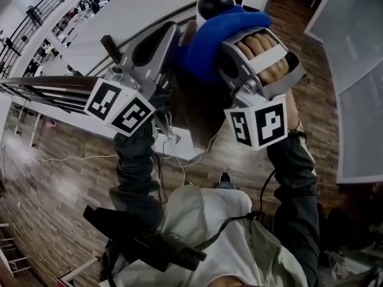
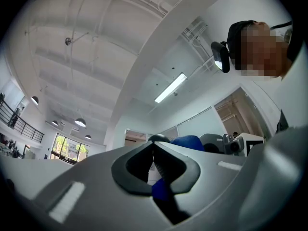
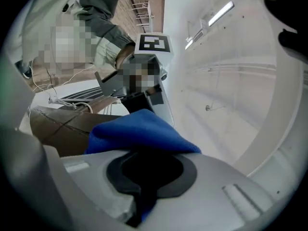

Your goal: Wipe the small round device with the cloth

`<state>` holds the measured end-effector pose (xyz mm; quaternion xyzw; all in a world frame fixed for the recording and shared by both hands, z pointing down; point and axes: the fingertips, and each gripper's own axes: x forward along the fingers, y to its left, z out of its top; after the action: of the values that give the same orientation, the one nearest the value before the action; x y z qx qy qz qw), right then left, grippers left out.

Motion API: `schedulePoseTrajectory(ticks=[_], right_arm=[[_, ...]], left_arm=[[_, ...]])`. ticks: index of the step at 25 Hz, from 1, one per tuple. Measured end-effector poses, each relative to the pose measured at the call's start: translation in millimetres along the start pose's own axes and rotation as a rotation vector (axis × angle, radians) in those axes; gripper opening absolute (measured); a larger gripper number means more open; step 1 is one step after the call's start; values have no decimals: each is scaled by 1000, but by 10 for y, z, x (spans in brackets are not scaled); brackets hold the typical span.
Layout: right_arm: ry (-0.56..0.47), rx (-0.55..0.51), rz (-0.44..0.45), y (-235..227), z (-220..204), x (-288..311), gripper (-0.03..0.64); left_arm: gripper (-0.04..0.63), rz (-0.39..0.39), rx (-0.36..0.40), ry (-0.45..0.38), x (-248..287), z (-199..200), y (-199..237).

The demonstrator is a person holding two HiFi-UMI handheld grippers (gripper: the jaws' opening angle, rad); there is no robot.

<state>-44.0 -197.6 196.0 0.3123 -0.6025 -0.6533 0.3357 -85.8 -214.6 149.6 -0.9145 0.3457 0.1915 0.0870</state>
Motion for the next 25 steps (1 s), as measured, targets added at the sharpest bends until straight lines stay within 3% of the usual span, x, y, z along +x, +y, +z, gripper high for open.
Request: schedulePoseTrajectory(ticks=[6, 9, 13, 18, 25], right_arm=[[52, -7, -208, -884, -96, 39, 18], [71, 16, -135, -1014, -166, 271, 18], [35, 4, -23, -737, -43, 421, 18], [23, -69, -10, -373, 108, 396, 18], [22, 1, 74, -73, 111, 261, 18]], left_arm=[[-9, -12, -4, -9, 15, 6, -25], [-11, -8, -6, -13, 17, 1, -35], [-10, 3, -8, -8, -3, -18, -10], [-10, 14, 2, -6, -58, -9, 39], [-11, 14, 0, -14, -40, 27, 52]])
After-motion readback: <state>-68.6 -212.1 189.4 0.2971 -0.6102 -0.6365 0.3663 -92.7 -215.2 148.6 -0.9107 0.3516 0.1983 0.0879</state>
